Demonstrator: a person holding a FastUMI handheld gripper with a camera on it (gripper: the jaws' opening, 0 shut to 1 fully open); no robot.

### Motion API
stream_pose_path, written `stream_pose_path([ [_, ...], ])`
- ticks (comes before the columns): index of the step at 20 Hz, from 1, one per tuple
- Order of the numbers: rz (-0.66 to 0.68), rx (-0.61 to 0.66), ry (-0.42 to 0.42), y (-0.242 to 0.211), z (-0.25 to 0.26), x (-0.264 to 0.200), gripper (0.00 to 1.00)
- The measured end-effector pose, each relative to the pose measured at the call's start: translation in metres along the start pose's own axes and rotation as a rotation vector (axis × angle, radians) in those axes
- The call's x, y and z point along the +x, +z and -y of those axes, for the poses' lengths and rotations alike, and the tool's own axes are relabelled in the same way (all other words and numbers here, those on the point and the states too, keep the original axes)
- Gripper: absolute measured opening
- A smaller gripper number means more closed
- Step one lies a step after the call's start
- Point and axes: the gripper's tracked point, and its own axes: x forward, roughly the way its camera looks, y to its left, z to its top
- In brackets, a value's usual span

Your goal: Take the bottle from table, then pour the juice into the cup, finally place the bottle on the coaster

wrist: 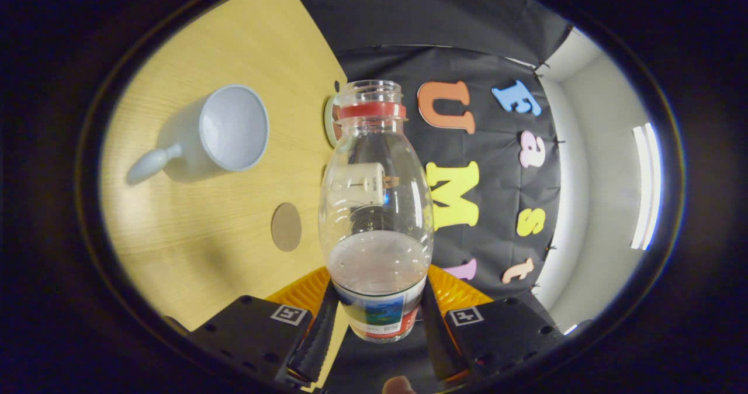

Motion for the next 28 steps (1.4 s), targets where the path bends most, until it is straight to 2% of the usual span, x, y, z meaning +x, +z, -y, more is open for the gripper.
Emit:
stream_pose_path([
  [6, 0.029, 0.442, 0.103, 0.007, 0.006, -0.012, 0.74],
  [14, 0.136, 0.808, 0.087, 0.014, 0.060, -0.016, 0.74],
  [20, 0.186, 1.159, 0.167, 0.015, 0.093, -0.005, 0.73],
  [24, 0.170, 1.271, 0.230, 0.011, 0.096, 0.017, 0.73],
  [28, 0.179, 1.314, 0.219, 0.014, 0.103, 0.041, 0.74],
])
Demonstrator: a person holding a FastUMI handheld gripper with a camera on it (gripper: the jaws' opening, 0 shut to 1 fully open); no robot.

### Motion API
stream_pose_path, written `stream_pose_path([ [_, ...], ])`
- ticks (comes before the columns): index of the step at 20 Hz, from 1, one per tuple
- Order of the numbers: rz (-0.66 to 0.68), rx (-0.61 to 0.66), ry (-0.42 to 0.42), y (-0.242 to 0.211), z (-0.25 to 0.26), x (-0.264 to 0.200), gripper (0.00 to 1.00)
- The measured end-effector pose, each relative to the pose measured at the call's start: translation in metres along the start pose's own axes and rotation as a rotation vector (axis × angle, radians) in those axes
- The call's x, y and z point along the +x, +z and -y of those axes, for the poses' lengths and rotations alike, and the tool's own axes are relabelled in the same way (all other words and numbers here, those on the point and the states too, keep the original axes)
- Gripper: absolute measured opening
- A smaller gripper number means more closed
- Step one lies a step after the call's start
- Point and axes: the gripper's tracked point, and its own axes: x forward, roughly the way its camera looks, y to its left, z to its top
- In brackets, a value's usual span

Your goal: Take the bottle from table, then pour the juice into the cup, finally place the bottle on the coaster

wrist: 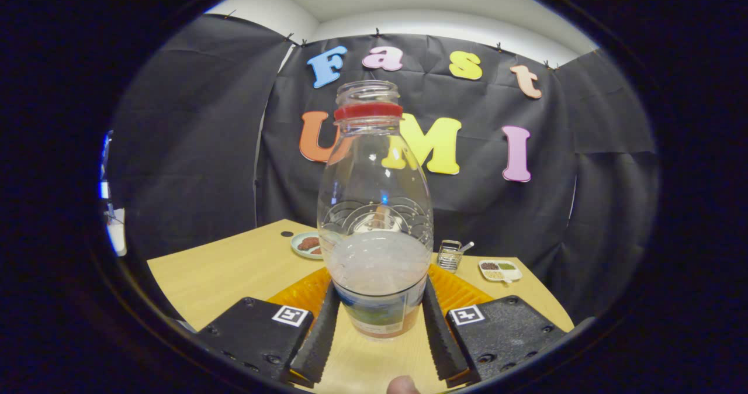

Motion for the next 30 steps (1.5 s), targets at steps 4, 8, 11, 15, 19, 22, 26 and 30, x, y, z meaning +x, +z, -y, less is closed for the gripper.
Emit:
stream_pose_path([
  [4, 0.016, 0.013, 0.015, -0.003, -0.003, 0.035, 0.73],
  [8, -0.004, 0.030, 0.036, -0.025, -0.005, 0.070, 0.74],
  [11, -0.024, 0.048, 0.046, -0.044, -0.003, 0.093, 0.75],
  [15, -0.071, 0.074, 0.047, -0.075, 0.001, 0.120, 0.76],
  [19, -0.094, 0.072, 0.038, -0.095, 0.000, 0.137, 0.76],
  [22, -0.122, 0.070, 0.040, -0.113, -0.001, 0.150, 0.77],
  [26, -0.149, 0.063, 0.049, -0.134, -0.004, 0.159, 0.78],
  [30, -0.161, 0.074, 0.059, -0.149, -0.006, 0.166, 0.79],
])
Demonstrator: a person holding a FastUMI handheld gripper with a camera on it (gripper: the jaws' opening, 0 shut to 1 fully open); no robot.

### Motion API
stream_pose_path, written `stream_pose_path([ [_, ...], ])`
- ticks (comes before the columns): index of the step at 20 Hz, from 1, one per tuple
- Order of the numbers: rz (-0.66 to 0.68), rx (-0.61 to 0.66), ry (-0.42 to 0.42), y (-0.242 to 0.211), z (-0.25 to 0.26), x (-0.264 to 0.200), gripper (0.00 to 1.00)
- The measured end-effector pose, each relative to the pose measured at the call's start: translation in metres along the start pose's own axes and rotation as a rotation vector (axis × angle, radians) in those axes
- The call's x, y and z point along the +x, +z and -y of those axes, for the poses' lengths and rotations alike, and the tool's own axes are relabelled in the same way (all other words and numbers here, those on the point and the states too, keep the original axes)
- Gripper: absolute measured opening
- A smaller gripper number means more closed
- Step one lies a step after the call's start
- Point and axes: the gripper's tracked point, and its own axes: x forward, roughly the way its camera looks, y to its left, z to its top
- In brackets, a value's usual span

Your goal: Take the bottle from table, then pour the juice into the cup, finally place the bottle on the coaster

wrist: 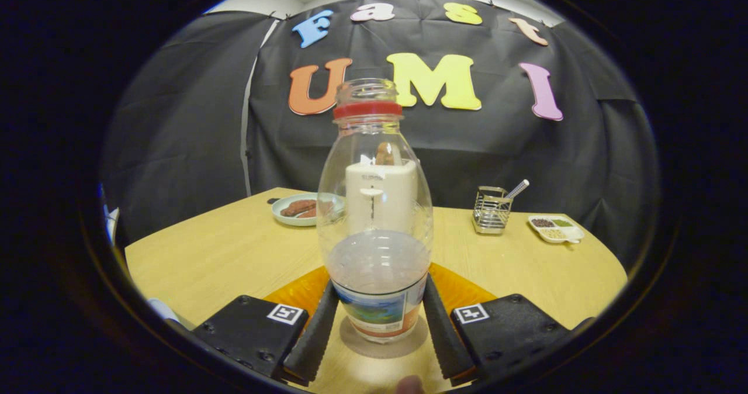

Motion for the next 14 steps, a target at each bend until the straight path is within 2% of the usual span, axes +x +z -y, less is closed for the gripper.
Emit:
stream_pose_path([
  [9, -0.012, 0.001, -0.024, -0.014, 0.008, 0.003, 0.84],
  [10, -0.014, 0.007, -0.024, -0.016, 0.008, 0.003, 0.93],
  [12, -0.008, 0.021, -0.026, -0.015, 0.008, 0.002, 0.98],
  [14, -0.005, 0.025, -0.032, -0.013, 0.008, 0.001, 0.99],
])
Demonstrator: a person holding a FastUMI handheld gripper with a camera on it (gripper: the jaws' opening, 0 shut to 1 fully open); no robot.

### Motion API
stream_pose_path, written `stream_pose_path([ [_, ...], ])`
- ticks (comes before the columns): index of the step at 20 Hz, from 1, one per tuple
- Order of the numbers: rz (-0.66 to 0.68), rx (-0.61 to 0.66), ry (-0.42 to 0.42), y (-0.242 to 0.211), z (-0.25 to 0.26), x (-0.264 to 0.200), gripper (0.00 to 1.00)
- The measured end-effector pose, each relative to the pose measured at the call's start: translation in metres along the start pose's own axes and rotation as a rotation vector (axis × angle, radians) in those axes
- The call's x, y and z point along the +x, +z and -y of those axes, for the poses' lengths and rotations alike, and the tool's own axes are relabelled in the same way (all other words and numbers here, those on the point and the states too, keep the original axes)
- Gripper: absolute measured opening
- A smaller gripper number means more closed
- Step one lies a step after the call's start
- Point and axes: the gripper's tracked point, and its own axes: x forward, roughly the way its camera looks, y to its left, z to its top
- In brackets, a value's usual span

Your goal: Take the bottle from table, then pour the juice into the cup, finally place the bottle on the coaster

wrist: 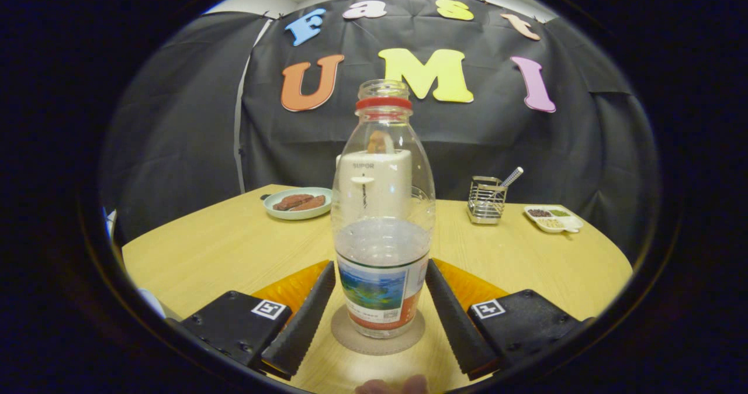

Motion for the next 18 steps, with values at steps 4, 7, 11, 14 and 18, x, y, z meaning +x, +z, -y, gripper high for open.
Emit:
stream_pose_path([
  [4, 0.019, -0.003, -0.018, 0.010, -0.002, -0.007, 1.00],
  [7, 0.067, -0.014, -0.021, 0.034, -0.007, -0.020, 0.99],
  [11, 0.141, 0.000, -0.036, 0.074, -0.005, -0.048, 0.99],
  [14, 0.212, -0.005, -0.056, 0.121, -0.003, -0.080, 0.99],
  [18, 0.343, -0.050, -0.143, 0.196, 0.006, -0.145, 0.99],
])
